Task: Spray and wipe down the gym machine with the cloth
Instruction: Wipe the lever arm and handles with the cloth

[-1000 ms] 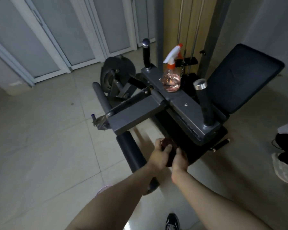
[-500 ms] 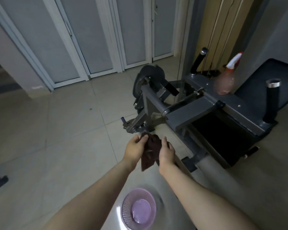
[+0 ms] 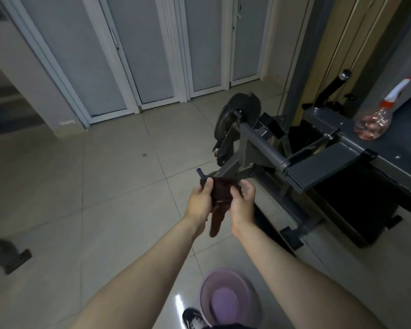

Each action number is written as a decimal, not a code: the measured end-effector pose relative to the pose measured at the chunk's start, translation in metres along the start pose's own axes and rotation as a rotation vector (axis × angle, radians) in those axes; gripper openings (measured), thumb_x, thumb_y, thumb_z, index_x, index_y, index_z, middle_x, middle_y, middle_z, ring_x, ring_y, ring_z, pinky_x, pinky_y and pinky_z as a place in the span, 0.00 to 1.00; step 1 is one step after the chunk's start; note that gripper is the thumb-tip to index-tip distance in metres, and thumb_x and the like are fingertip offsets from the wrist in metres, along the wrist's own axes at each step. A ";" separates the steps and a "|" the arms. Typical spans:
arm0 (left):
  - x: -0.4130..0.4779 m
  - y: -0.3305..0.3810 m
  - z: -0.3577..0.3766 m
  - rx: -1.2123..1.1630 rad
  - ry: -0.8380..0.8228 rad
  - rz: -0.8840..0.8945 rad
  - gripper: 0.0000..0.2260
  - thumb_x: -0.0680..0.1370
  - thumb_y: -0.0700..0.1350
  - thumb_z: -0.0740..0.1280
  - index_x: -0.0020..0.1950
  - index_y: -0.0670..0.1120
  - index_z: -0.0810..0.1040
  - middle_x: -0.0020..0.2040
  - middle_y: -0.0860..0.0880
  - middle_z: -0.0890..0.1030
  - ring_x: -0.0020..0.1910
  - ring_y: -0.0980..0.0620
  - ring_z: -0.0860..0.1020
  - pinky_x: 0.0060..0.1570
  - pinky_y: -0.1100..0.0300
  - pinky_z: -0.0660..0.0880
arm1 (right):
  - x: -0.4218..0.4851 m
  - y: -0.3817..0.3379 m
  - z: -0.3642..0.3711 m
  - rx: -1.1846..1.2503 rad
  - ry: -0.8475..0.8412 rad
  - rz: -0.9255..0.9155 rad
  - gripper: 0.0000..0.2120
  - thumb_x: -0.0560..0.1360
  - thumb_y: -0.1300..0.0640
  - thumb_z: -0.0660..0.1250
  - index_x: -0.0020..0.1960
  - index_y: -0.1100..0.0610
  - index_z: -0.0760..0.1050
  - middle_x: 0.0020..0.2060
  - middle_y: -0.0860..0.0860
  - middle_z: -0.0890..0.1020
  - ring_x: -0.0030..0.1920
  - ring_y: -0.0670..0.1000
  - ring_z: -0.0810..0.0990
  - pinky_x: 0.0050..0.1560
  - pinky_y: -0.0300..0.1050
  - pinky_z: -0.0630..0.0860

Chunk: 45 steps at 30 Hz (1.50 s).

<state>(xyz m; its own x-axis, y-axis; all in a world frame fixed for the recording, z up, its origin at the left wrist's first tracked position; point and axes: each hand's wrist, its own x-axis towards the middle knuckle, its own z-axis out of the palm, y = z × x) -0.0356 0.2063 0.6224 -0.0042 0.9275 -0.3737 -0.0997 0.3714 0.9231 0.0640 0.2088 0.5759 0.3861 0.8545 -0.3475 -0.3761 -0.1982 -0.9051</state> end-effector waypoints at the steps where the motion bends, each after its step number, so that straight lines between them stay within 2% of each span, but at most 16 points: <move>1: 0.014 0.001 -0.008 0.025 0.003 0.011 0.15 0.85 0.51 0.60 0.63 0.41 0.75 0.45 0.46 0.85 0.38 0.52 0.83 0.33 0.61 0.76 | 0.007 0.003 0.011 -0.016 0.018 -0.020 0.15 0.82 0.58 0.63 0.67 0.47 0.67 0.62 0.54 0.77 0.59 0.55 0.80 0.61 0.57 0.79; 5: 0.056 0.009 -0.023 0.052 -0.026 0.027 0.13 0.84 0.42 0.63 0.66 0.50 0.65 0.56 0.43 0.84 0.45 0.51 0.85 0.34 0.64 0.77 | 0.037 0.008 0.043 -0.129 0.082 -0.138 0.08 0.83 0.58 0.61 0.60 0.49 0.67 0.61 0.57 0.77 0.56 0.55 0.81 0.56 0.54 0.82; 9: 0.103 0.028 -0.018 0.084 -0.087 0.065 0.20 0.84 0.38 0.61 0.71 0.54 0.60 0.60 0.43 0.82 0.52 0.47 0.84 0.40 0.61 0.81 | 0.077 -0.003 0.068 -0.127 0.115 -0.205 0.06 0.83 0.58 0.59 0.58 0.49 0.68 0.56 0.52 0.77 0.54 0.51 0.80 0.41 0.37 0.80; 11: 0.126 0.038 -0.007 0.137 -0.137 0.081 0.24 0.84 0.37 0.62 0.74 0.57 0.60 0.60 0.46 0.82 0.53 0.48 0.85 0.46 0.55 0.83 | 0.098 -0.014 0.070 -0.131 0.164 -0.247 0.05 0.83 0.59 0.60 0.56 0.49 0.70 0.54 0.50 0.78 0.54 0.51 0.80 0.45 0.40 0.80; 13: 0.148 0.048 0.010 0.195 -0.202 0.110 0.23 0.82 0.38 0.63 0.74 0.58 0.65 0.60 0.47 0.82 0.55 0.47 0.84 0.56 0.45 0.81 | 0.118 -0.027 0.069 -0.148 0.208 -0.287 0.06 0.82 0.59 0.61 0.55 0.50 0.72 0.53 0.49 0.79 0.54 0.52 0.80 0.52 0.49 0.81; 14: 0.158 0.052 0.021 0.233 -0.244 0.132 0.22 0.82 0.39 0.64 0.73 0.58 0.68 0.61 0.47 0.82 0.57 0.46 0.83 0.58 0.44 0.80 | 0.130 -0.034 0.067 -0.154 0.229 -0.297 0.06 0.81 0.60 0.62 0.54 0.49 0.72 0.52 0.49 0.80 0.55 0.52 0.80 0.53 0.49 0.80; 17: 0.182 0.064 0.063 0.364 -0.376 0.195 0.17 0.82 0.42 0.64 0.67 0.60 0.75 0.60 0.48 0.83 0.55 0.47 0.83 0.54 0.49 0.81 | 0.157 -0.064 0.053 -0.148 0.290 -0.364 0.10 0.80 0.59 0.63 0.50 0.43 0.73 0.51 0.48 0.81 0.54 0.49 0.81 0.54 0.47 0.79; 21: 0.214 0.077 0.116 0.350 -0.514 0.238 0.16 0.82 0.42 0.65 0.62 0.63 0.74 0.56 0.54 0.83 0.57 0.54 0.82 0.60 0.55 0.79 | 0.191 -0.102 0.027 -0.161 0.347 -0.423 0.07 0.81 0.60 0.62 0.52 0.49 0.74 0.49 0.46 0.81 0.51 0.43 0.80 0.49 0.34 0.75; 25: 0.257 0.096 0.170 0.442 -0.648 0.361 0.13 0.81 0.41 0.66 0.63 0.54 0.72 0.51 0.54 0.81 0.49 0.57 0.81 0.47 0.64 0.78 | 0.234 -0.133 0.004 -0.287 0.479 -0.503 0.06 0.82 0.57 0.60 0.53 0.49 0.75 0.47 0.45 0.81 0.50 0.43 0.81 0.52 0.42 0.78; 28: 0.296 0.110 0.207 0.476 -0.680 0.482 0.11 0.80 0.38 0.66 0.59 0.51 0.74 0.48 0.54 0.81 0.45 0.61 0.79 0.45 0.66 0.75 | 0.270 -0.154 -0.013 -0.451 0.521 -0.518 0.05 0.83 0.55 0.59 0.54 0.49 0.74 0.47 0.46 0.82 0.49 0.44 0.81 0.50 0.43 0.78; 30: 0.330 0.114 0.231 0.534 -0.714 0.558 0.10 0.80 0.36 0.64 0.59 0.48 0.75 0.49 0.53 0.81 0.44 0.66 0.78 0.46 0.70 0.73 | 0.299 -0.170 -0.026 -0.609 0.596 -0.495 0.06 0.83 0.54 0.58 0.56 0.50 0.74 0.44 0.48 0.82 0.45 0.48 0.81 0.47 0.47 0.78; 32: 0.362 0.112 0.259 0.598 -0.759 0.690 0.11 0.80 0.34 0.64 0.59 0.46 0.76 0.53 0.49 0.80 0.51 0.60 0.78 0.53 0.66 0.73 | 0.322 -0.182 -0.046 -0.730 0.725 -0.438 0.10 0.82 0.56 0.58 0.60 0.52 0.75 0.45 0.53 0.83 0.46 0.55 0.82 0.46 0.50 0.78; 36: 0.404 0.090 0.312 0.725 -0.912 0.950 0.14 0.78 0.33 0.64 0.61 0.45 0.78 0.58 0.44 0.76 0.57 0.51 0.75 0.61 0.57 0.73 | 0.353 -0.193 -0.083 -1.058 0.884 -0.312 0.15 0.76 0.61 0.62 0.61 0.58 0.78 0.53 0.58 0.81 0.58 0.60 0.76 0.57 0.50 0.74; 39: 0.409 0.072 0.356 0.842 -1.049 1.117 0.18 0.76 0.32 0.64 0.65 0.45 0.77 0.65 0.44 0.74 0.63 0.45 0.74 0.65 0.50 0.73 | 0.365 -0.199 -0.107 -1.162 0.968 -0.230 0.15 0.76 0.61 0.63 0.62 0.59 0.78 0.57 0.59 0.80 0.62 0.60 0.74 0.63 0.50 0.69; 42: 0.412 0.048 0.392 0.965 -1.116 1.304 0.25 0.79 0.37 0.66 0.76 0.45 0.69 0.75 0.43 0.69 0.72 0.43 0.67 0.72 0.50 0.67 | 0.375 -0.189 -0.120 -1.185 0.989 -0.099 0.19 0.80 0.59 0.59 0.71 0.59 0.71 0.63 0.57 0.77 0.66 0.57 0.71 0.69 0.46 0.63; 45: 0.424 0.024 0.413 1.173 -1.098 1.467 0.29 0.82 0.47 0.64 0.81 0.46 0.59 0.78 0.46 0.64 0.73 0.44 0.62 0.74 0.52 0.64 | 0.382 -0.179 -0.117 -1.195 1.038 -0.019 0.26 0.82 0.58 0.56 0.79 0.61 0.58 0.73 0.57 0.70 0.74 0.57 0.63 0.77 0.48 0.53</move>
<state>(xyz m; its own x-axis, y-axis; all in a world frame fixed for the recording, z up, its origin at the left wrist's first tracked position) 0.3709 0.6253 0.5235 0.9681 -0.0165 0.2500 -0.0689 -0.9769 0.2023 0.3768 0.5146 0.5763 0.9556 0.2734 0.1099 0.2943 -0.8681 -0.3998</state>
